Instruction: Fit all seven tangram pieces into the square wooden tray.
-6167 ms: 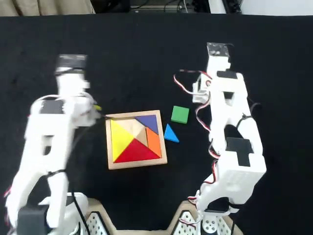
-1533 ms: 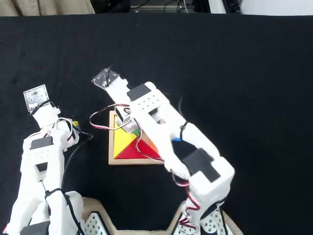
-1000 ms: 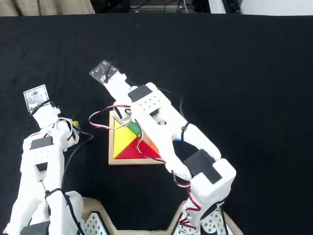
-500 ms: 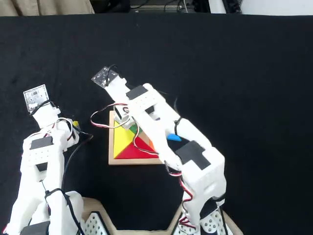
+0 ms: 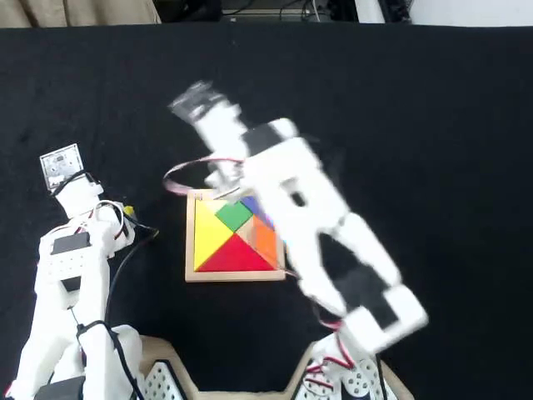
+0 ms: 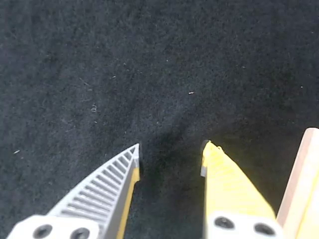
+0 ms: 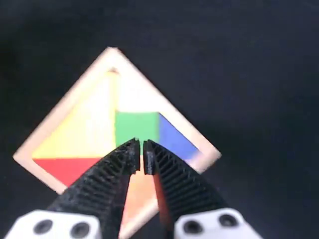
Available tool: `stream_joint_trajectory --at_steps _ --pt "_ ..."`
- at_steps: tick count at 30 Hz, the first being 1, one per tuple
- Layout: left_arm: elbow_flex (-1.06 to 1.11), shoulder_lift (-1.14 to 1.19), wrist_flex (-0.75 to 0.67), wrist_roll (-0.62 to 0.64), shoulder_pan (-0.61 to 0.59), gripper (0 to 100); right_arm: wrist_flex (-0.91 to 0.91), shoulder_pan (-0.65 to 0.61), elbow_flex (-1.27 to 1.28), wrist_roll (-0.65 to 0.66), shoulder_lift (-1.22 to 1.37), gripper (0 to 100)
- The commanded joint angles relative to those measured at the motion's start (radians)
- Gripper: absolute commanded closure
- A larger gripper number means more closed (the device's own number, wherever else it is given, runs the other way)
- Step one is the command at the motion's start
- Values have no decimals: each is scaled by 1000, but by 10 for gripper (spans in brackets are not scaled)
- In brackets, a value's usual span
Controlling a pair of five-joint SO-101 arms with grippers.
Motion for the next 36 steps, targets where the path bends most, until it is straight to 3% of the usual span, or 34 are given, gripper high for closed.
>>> stream_joint_trajectory --at_steps 1,5,8,16,21,27,36 --pt "-4 -25 -17 3 2 795 55 132 130 -5 -180 987" --pt "-4 -23 -17 2 4 795 52 276 298 3 -245 983" --pt "-4 -21 -17 2 4 795 6 321 383 83 -243 949" --pt "-2 -21 -17 2 4 795 -212 235 564 100 -243 717" --pt "-2 -21 -15 2 4 795 -273 149 616 98 -243 717" --pt "8 -28 -17 2 4 795 -318 166 627 98 -222 717" --pt "8 -25 -17 2 4 795 -319 196 536 100 7 717"
